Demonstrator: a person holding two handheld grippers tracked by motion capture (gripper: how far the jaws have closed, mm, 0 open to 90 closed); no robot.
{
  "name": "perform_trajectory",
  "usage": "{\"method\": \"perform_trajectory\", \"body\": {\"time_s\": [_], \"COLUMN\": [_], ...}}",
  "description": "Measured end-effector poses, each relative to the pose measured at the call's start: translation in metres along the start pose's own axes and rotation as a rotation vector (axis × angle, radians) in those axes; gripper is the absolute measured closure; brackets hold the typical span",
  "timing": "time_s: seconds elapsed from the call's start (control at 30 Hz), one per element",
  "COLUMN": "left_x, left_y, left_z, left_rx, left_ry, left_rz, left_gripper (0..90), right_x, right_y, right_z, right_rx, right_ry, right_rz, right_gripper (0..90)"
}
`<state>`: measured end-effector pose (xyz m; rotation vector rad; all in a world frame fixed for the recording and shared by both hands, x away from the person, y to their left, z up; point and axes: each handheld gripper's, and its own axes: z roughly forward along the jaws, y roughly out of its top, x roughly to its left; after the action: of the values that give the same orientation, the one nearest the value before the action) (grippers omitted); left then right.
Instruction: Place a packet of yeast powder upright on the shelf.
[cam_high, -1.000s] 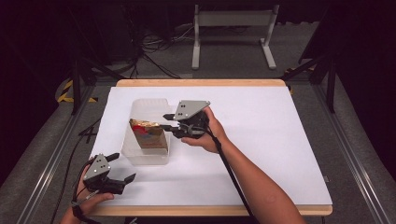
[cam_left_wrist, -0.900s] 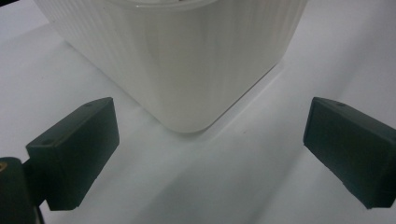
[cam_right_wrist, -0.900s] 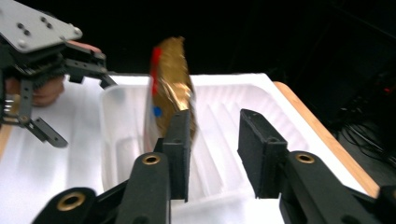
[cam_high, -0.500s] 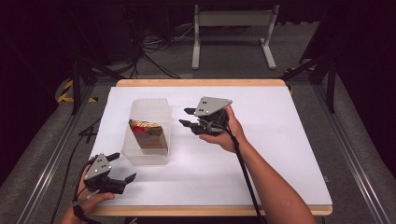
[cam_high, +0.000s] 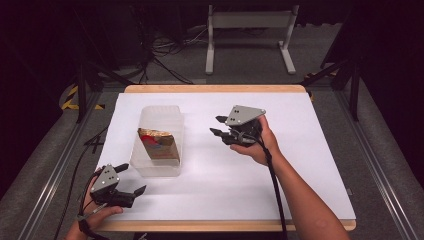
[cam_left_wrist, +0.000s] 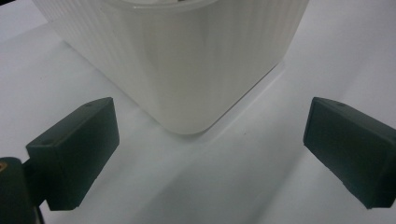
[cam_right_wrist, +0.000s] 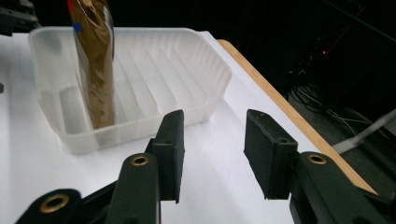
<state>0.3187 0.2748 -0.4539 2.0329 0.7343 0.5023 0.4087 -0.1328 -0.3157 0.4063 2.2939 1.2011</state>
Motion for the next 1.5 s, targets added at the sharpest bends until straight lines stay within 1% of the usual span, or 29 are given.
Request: {"method": "perform_trajectory", "body": {"time_s": [0.2, 0.37, 0.63, 0.67, 0.77, 0.93, 1.03, 1.07, 1.1, 1.13, 1.17, 1.23, 1.27, 1.33, 1.37, 1.43, 1.5], "left_x": [0.000, 0.000, 0.000, 0.000, 0.000, 0.000, -0.001, -0.001, -0.001, -0.001, -0.001, -0.001, -0.001, -0.001, -0.001, -0.001, -0.001], "left_y": [0.000, 0.000, 0.001, 0.001, 0.001, 0.001, 0.001, 0.001, 0.001, 0.001, 0.001, 0.001, 0.001, 0.001, 0.001, 0.001, 0.001], "left_z": [0.001, 0.001, 0.002, 0.002, 0.002, 0.003, 0.003, 0.003, 0.003, 0.003, 0.003, 0.003, 0.003, 0.003, 0.003, 0.003, 0.003], "left_rx": [0.000, 0.004, 0.006, 0.008, 0.009, 0.010, 0.009, 0.010, 0.010, 0.009, 0.009, 0.010, 0.012, 0.013, 0.013, 0.013, 0.014], "left_ry": [-0.001, 0.002, 0.000, 0.000, 0.001, -0.002, -0.004, -0.003, -0.003, -0.004, -0.004, -0.005, -0.004, -0.006, -0.006, -0.007, -0.008], "left_rz": [-0.005, -0.001, -0.002, -0.003, -0.001, 0.002, -0.001, 0.000, 0.000, -0.001, -0.001, 0.001, 0.003, 0.005, 0.005, 0.006, 0.007], "left_gripper": [4.3, 4.3, 4.3, 4.3, 4.3, 4.3, 4.3, 4.3, 4.3, 4.3, 4.3, 4.3, 4.3, 4.3, 4.3, 4.4, 4.3], "right_x": [-0.006, -0.010, -0.013, -0.014, -0.015, -0.017, -0.017, -0.017, -0.017, -0.017, -0.017, -0.017, -0.017, -0.017, -0.017, -0.017, -0.018], "right_y": [-0.012, -0.023, -0.036, -0.039, -0.043, -0.053, -0.057, -0.060, -0.060, -0.063, -0.063, -0.067, -0.070, -0.073, -0.073, -0.078, -0.081], "right_z": [-0.009, -0.018, -0.029, -0.032, -0.034, -0.039, -0.041, -0.042, -0.042, -0.043, -0.043, -0.044, -0.045, -0.046, -0.046, -0.048, -0.049], "right_rx": [0.024, 0.033, 0.054, 0.057, 0.056, 0.086, 0.095, 0.104, 0.104, 0.111, 0.111, 0.121, 0.128, 0.135, 0.135, 0.140, 0.145], "right_ry": [-0.024, -0.050, -0.066, -0.073, -0.073, -0.104, -0.110, -0.122, -0.122, -0.122, -0.122, -0.143, -0.148, -0.157, -0.157, -0.167, -0.172], "right_rz": [0.013, 0.028, 0.039, 0.045, 0.057, 0.063, 0.066, 0.068, 0.068, 0.074, 0.074, 0.072, 0.074, 0.073, 0.073, 0.082, 0.089], "right_gripper": [57.4, 57.1, 56.6, 55.4, 54.7, 49.2, 47.4, 44.8, 44.8, 41.1, 41.1, 38.7, 35.5, 32.7, 32.7, 27.0, 24.0]}}
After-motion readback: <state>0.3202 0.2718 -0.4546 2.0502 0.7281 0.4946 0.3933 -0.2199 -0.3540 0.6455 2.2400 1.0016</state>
